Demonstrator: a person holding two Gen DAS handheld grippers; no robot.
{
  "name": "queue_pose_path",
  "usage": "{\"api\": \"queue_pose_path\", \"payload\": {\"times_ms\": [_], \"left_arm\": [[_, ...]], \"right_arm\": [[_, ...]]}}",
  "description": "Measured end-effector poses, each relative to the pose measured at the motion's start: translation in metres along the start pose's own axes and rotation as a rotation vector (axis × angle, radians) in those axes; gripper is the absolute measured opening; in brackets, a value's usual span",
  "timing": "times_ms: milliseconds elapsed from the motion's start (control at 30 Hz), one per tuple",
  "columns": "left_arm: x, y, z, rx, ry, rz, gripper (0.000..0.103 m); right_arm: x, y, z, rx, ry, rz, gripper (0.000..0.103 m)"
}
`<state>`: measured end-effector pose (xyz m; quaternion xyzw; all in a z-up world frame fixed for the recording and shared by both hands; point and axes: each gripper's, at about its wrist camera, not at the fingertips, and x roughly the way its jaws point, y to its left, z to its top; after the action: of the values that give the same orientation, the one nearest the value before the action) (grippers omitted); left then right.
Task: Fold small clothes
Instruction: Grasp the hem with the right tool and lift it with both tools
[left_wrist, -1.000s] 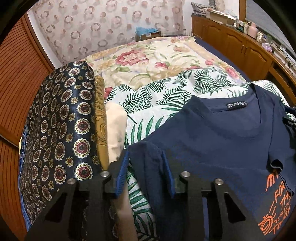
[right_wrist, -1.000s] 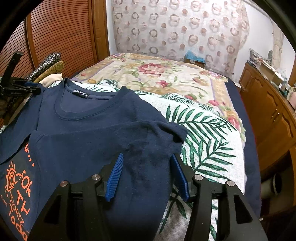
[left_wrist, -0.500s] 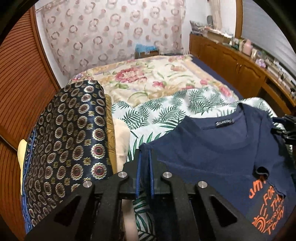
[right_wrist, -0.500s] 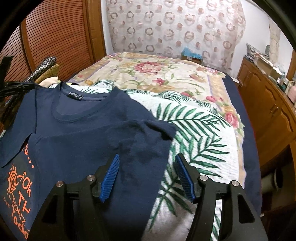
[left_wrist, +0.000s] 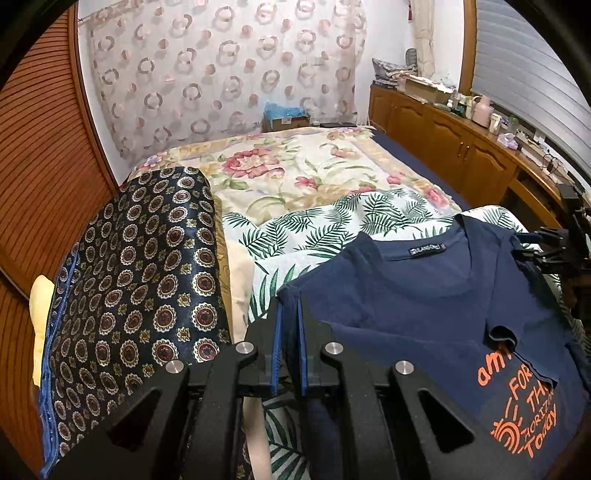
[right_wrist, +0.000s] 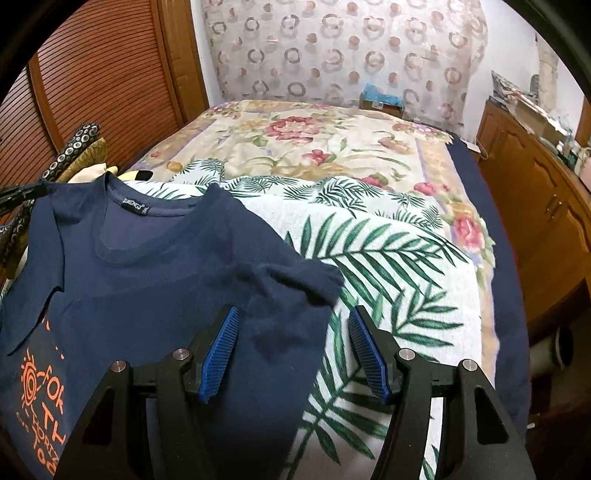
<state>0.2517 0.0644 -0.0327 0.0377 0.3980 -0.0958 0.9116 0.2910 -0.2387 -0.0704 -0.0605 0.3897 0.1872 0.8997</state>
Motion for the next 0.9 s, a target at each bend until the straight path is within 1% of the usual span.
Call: {"api": "queue_pose_path", "payload": {"times_ms": [67,100,133,167,233,267,400,533,700,900], "left_arm": [[-0.006,-0.002,-0.003,-0.004,-0.015,-0.013,0.009],[-0.007,-0.005,-0.003,-0.005,-0.022,-0.020,0.009],[-0.010,-0.007,-0.006,-0.005,-0.028,-0.028,0.009],[-0.014,-0.008,-0.008,-0.003,-0.034,-0.034,0.009],[-0.024,-0.012,-0.014,0.001,-0.050,-0.048,0.009],[-0.028,-0.014,-0.015,0.001,-0.057,-0.052,0.009],[-0.053,-0.021,-0.027,0.006,-0.095,-0.074,0.008],[-0.077,-0.024,-0.036,0.006,-0.134,-0.089,0.008],[-0.106,-0.026,-0.054,0.001,-0.177,-0.106,0.008],[-0.142,-0.026,-0.083,-0.008,-0.217,-0.107,0.008]], "right_arm": [[0.001,0.003,-0.002,-0.018,-0.006,0.008,0.063],[0.001,0.004,-0.003,-0.030,-0.011,0.010,0.059],[0.000,0.004,-0.004,-0.040,-0.017,0.017,0.048],[-0.001,0.004,-0.004,-0.046,-0.021,0.033,0.033],[-0.006,0.005,-0.007,-0.047,-0.029,0.052,0.012],[-0.011,0.005,-0.009,-0.047,-0.044,0.058,0.010],[-0.050,0.007,-0.015,-0.049,-0.156,0.082,0.008],[-0.091,0.013,-0.025,-0.073,-0.240,0.083,0.008],[-0.134,0.023,-0.051,-0.101,-0.282,0.088,0.008],[-0.171,0.036,-0.085,-0.117,-0.309,0.079,0.008]]}}
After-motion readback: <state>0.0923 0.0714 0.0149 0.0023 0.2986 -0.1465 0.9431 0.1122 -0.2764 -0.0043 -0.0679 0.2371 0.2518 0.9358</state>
